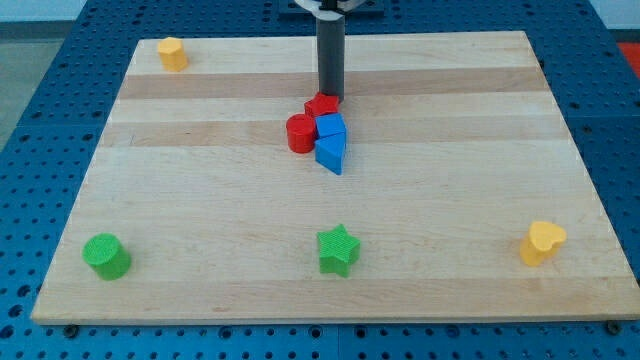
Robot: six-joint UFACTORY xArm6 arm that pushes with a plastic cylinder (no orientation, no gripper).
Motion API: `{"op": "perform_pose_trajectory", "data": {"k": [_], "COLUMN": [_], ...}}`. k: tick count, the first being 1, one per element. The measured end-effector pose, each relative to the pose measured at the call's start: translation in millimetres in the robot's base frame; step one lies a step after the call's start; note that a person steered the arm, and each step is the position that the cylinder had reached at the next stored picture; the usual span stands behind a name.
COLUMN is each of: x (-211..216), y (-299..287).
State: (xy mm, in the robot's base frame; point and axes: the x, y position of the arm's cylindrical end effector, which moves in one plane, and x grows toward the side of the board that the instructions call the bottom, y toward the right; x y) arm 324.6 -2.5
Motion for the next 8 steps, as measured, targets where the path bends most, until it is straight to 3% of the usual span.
{"op": "perform_pose_trajectory", "data": {"k": [2,6,8], "x": [-40.9,-132.0,-132.1], "y": [-27.0,-179.9,-202.1]}}
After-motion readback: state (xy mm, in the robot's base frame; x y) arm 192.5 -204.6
